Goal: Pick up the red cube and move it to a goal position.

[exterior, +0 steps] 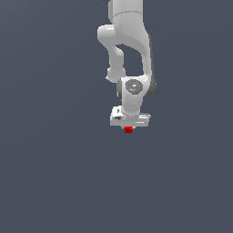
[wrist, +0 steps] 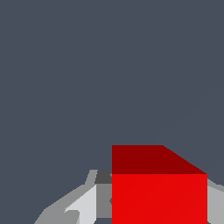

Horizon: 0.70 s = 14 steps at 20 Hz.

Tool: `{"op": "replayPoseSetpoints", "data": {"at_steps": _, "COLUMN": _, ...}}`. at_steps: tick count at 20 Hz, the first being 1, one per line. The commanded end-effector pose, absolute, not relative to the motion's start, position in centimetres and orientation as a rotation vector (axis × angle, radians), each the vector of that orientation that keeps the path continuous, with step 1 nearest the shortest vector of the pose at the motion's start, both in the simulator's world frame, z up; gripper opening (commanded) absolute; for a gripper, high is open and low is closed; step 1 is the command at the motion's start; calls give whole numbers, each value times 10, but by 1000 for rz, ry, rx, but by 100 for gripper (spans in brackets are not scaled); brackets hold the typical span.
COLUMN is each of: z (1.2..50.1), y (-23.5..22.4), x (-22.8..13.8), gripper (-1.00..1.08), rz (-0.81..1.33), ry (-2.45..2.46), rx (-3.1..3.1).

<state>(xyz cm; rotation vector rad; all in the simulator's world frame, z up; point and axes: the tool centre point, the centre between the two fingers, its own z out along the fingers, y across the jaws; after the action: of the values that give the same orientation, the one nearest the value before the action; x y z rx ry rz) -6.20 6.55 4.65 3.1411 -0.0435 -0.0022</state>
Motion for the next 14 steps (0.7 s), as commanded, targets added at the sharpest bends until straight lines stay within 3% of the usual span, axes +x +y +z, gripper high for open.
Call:
{"op": "replayPoseSetpoints", "data": {"at_steps": 1, "z": 57, "y": 70, "x": -48, "gripper": -100, "rz": -1, "ry": -43, "rx": 3141}}
{"op": "replayPoseSetpoints", "data": {"at_steps": 14, "z": 105, "y": 94, "x": 22, "gripper": -100, "rz": 0, "ry": -43, "rx": 3141}}
